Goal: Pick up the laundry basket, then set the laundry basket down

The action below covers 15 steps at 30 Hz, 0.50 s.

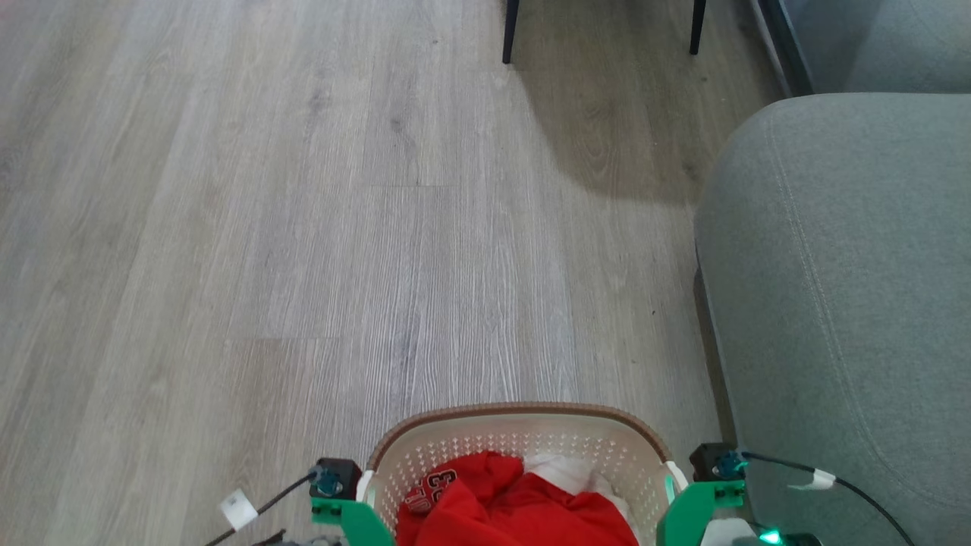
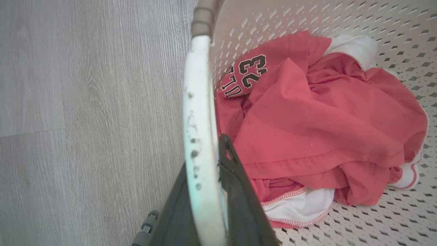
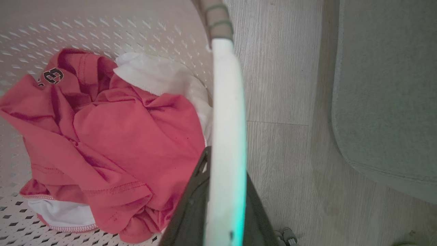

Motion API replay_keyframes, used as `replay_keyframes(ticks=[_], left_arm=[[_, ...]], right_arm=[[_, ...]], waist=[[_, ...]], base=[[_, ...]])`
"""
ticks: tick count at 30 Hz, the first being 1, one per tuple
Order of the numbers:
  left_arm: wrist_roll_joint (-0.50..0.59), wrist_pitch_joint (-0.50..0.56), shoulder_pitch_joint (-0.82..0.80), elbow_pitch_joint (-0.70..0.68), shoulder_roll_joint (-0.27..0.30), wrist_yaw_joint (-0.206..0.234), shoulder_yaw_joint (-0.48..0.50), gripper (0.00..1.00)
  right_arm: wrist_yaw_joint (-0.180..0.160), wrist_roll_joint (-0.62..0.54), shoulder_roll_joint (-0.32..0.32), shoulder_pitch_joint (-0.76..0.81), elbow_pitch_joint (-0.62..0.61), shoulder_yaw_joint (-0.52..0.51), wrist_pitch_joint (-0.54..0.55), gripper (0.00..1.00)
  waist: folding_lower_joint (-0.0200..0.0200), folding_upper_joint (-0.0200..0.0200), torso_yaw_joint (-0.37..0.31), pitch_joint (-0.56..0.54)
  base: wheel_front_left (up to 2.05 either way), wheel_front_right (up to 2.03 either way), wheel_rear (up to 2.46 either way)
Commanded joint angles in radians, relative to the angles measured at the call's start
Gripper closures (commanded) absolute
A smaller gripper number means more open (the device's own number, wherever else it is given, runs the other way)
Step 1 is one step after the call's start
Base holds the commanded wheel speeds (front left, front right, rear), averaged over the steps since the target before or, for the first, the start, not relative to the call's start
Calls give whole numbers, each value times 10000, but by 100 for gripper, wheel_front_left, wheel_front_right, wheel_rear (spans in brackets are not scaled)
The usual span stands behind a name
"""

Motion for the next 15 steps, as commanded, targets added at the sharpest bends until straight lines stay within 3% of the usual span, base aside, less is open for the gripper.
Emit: replay_keyframes(ticks=[1,15], left_arm=[[-66,-148,-346,33,240,10,45,100],[-257,-299,-508,78,240,47,-156,100]], right_arm=[[-17,47,-83,-401,-45,214,-205,100],[-17,318,-83,-708,9,549,-536,100]], waist=[[1,-1,-11,22],[1,-1,-147,407]], base=[[0,0,0],[0,0,0]])
